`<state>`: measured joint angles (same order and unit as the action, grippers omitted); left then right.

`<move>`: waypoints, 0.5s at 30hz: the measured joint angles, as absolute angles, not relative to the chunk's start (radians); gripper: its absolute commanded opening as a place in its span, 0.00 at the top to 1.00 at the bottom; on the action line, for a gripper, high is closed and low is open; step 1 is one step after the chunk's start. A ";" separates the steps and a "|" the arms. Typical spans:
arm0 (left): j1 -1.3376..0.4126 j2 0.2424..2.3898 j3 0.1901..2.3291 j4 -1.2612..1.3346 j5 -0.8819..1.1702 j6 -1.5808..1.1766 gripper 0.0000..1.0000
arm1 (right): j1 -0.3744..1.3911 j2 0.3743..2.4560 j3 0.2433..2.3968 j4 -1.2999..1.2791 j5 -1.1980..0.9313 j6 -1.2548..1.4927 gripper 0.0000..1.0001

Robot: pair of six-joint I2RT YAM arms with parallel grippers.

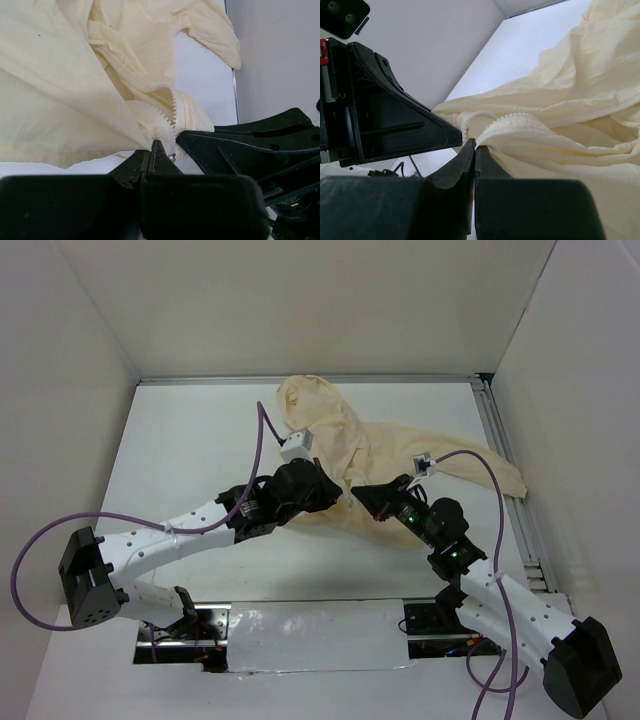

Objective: Zip up the jacket

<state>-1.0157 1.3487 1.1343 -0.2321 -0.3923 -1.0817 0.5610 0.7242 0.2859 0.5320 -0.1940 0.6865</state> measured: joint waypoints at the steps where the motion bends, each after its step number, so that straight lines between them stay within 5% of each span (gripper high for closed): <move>1: -1.016 1.349 1.134 -0.232 -0.392 -1.081 1.00 | 0.561 0.724 0.286 0.532 -0.194 0.686 1.00; 15: -1.016 1.357 1.135 -0.228 -0.392 -1.077 1.00 | 0.551 0.717 0.286 0.531 -0.182 0.687 1.00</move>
<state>-1.0157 1.3567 1.1351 -0.2279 -0.3916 -1.0771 0.5514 0.7174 0.2859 0.5308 -0.1822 0.6872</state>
